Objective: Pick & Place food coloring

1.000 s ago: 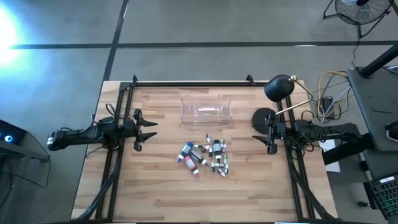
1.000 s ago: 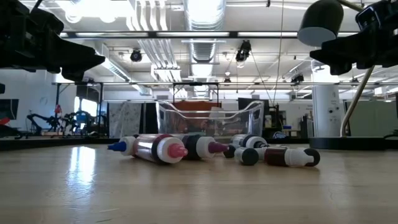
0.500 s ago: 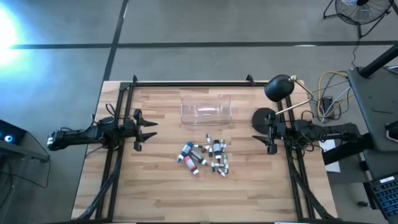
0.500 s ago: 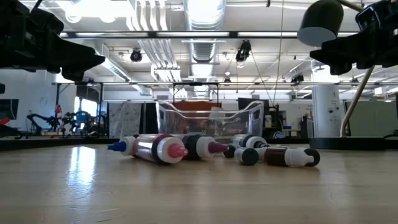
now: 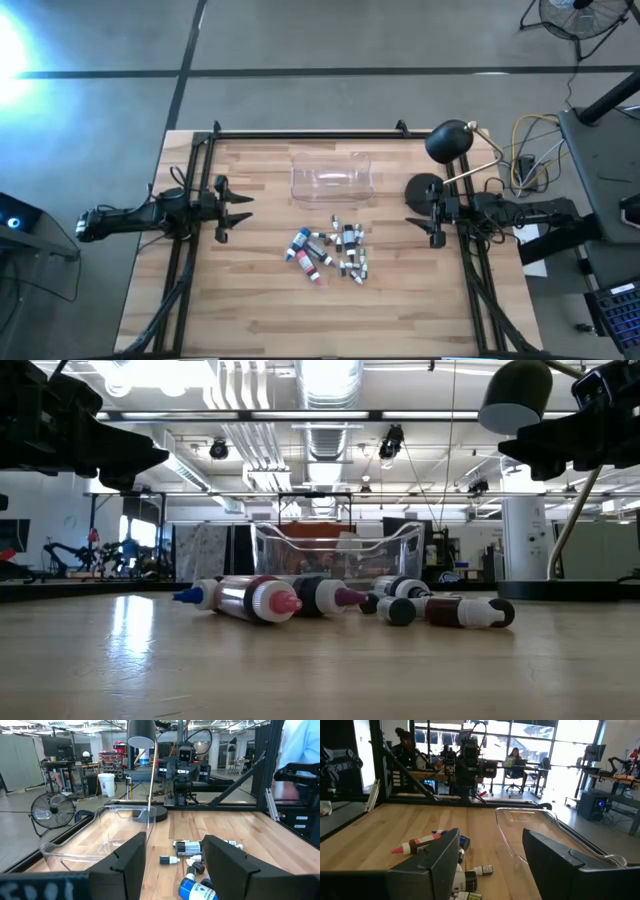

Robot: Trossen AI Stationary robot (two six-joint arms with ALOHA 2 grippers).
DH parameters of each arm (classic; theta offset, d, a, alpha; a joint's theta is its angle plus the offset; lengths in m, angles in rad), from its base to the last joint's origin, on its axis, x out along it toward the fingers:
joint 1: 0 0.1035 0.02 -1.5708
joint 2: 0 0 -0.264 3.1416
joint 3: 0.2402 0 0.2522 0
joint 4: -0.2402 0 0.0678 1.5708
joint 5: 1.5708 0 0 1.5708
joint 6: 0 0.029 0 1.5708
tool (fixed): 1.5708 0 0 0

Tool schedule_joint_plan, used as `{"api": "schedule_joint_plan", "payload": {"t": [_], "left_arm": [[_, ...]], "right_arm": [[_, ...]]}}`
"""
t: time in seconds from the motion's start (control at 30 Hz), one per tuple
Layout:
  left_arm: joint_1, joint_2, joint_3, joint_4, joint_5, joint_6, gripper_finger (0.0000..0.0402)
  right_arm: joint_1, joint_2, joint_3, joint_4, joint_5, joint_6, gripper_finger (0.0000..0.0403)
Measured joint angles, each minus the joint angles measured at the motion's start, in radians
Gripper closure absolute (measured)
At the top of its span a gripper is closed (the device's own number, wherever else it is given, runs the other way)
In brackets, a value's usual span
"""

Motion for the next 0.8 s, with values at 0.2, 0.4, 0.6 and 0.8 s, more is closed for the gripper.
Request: {"api": "schedule_joint_plan", "payload": {"t": [0.2, 0.4, 0.6, 0.8], "left_arm": [[0.0, 0.0, 0.0, 0.0, 0.0, 0.0, 0.0232], [0.0, 0.0, 0.0, 0.0, 0.0, 0.0, 0.0232], [0.0, 0.0, 0.0, 0.0, 0.0, 0.0, 0.0232], [0.0, 0.0, 0.0, 0.0, 0.0, 0.0, 0.0232]], "right_arm": [[0.0, 0.0, 0.0, 0.0, 0.0, 0.0, 0.0193], [0.0, 0.0, 0.0, 0.0, 0.0, 0.0, 0.0193], [0.0, 0.0, 0.0, 0.0, 0.0, 0.0, 0.0193], [0.0, 0.0, 0.0, 0.0, -0.001, 0.289, 0.0193]]}}
